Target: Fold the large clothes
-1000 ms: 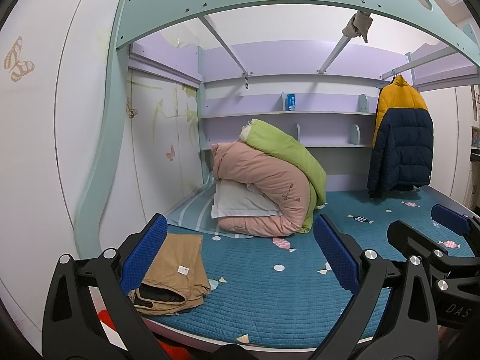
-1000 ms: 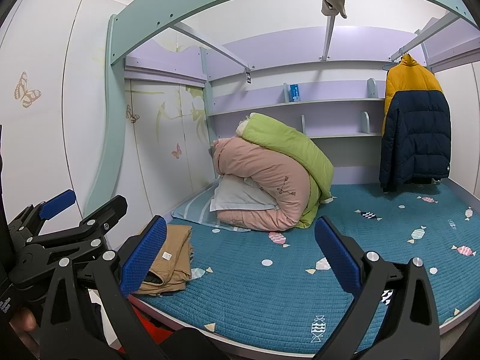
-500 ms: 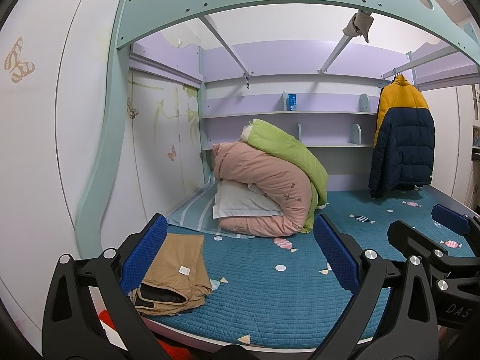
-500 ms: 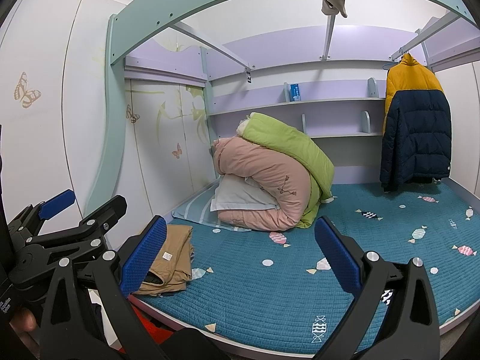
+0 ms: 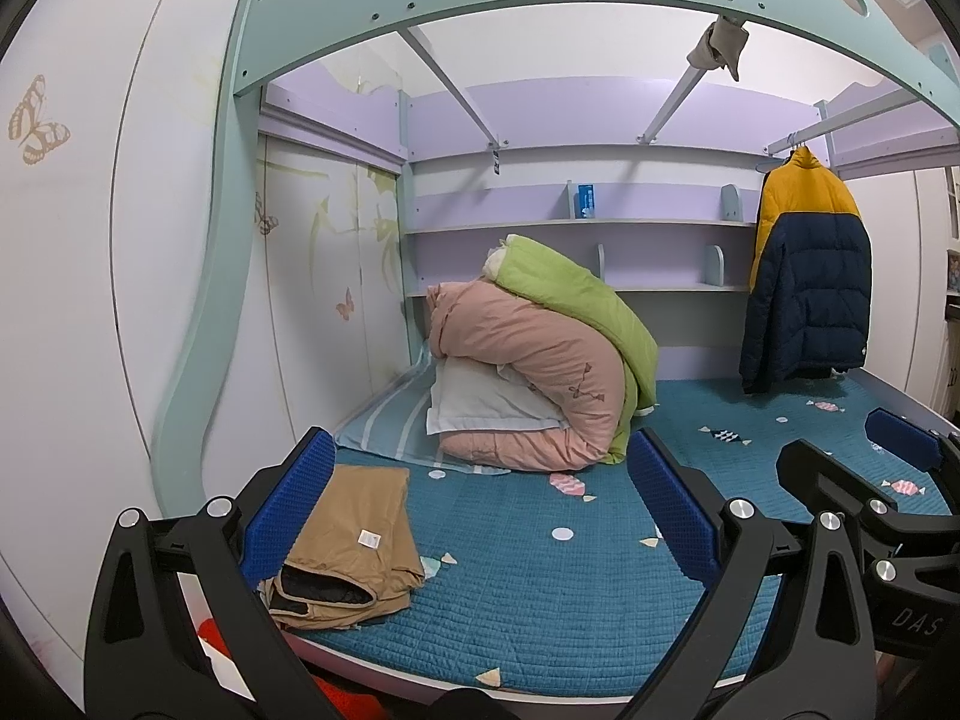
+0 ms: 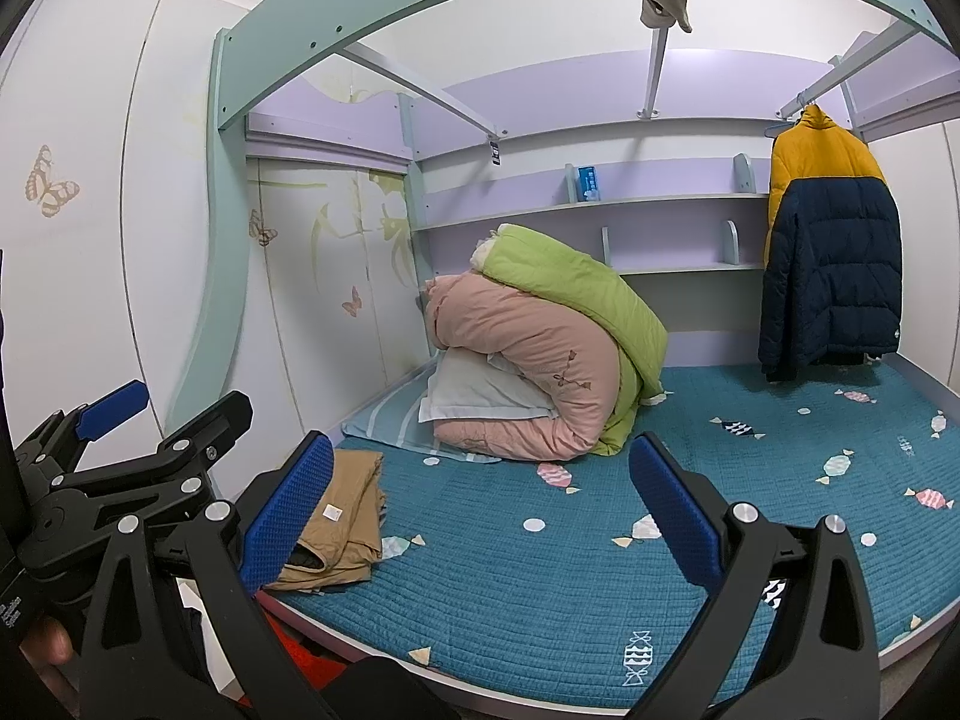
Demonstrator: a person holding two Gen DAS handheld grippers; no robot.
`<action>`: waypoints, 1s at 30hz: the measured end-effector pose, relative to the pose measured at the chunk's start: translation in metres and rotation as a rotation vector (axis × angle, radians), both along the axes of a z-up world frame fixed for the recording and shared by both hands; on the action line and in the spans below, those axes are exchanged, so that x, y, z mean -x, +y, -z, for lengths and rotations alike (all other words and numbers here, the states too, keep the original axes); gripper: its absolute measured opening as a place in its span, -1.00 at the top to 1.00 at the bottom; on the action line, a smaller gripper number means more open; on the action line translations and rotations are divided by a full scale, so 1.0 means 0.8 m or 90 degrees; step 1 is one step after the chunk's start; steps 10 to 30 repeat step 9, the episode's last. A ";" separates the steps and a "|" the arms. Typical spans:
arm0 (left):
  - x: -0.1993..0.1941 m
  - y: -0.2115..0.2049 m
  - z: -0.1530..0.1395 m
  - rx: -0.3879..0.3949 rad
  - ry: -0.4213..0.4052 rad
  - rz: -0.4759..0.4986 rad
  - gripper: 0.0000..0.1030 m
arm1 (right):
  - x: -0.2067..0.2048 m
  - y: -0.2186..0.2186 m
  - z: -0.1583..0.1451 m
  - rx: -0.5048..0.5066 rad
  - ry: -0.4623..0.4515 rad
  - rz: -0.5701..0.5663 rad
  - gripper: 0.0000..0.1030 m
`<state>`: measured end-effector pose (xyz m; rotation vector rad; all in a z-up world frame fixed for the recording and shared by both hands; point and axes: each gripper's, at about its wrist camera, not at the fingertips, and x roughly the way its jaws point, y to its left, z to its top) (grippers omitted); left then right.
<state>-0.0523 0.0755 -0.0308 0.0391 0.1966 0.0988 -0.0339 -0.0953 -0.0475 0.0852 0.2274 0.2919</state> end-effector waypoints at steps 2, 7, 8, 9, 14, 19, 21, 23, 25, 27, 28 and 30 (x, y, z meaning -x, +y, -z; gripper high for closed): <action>0.001 0.001 0.001 -0.003 0.001 -0.002 -0.91 | 0.000 0.001 0.001 -0.004 -0.002 0.006 -0.85; -0.017 -0.001 0.007 -0.031 -0.003 -0.017 -0.91 | -0.011 -0.020 0.006 -0.019 -0.041 0.043 -0.85; -0.024 -0.001 0.009 -0.042 -0.006 -0.025 -0.91 | -0.016 -0.030 0.006 -0.017 -0.062 0.067 -0.85; -0.033 -0.003 0.011 -0.049 -0.008 -0.030 -0.91 | -0.021 -0.040 0.007 -0.012 -0.085 0.092 -0.85; -0.033 -0.003 0.011 -0.049 -0.008 -0.030 -0.91 | -0.021 -0.040 0.007 -0.012 -0.085 0.092 -0.85; -0.033 -0.003 0.011 -0.049 -0.008 -0.030 -0.91 | -0.021 -0.040 0.007 -0.012 -0.085 0.092 -0.85; -0.033 -0.003 0.011 -0.049 -0.008 -0.030 -0.91 | -0.021 -0.040 0.007 -0.012 -0.085 0.092 -0.85; -0.033 -0.003 0.011 -0.049 -0.008 -0.030 -0.91 | -0.021 -0.040 0.007 -0.012 -0.085 0.092 -0.85; -0.033 -0.003 0.011 -0.049 -0.008 -0.030 -0.91 | -0.021 -0.040 0.007 -0.012 -0.085 0.092 -0.85; -0.033 -0.003 0.011 -0.049 -0.008 -0.030 -0.91 | -0.021 -0.040 0.007 -0.012 -0.085 0.092 -0.85; -0.033 -0.003 0.011 -0.049 -0.008 -0.030 -0.91 | -0.021 -0.040 0.007 -0.012 -0.085 0.092 -0.85; -0.033 -0.003 0.011 -0.049 -0.008 -0.030 -0.91 | -0.021 -0.040 0.007 -0.012 -0.085 0.092 -0.85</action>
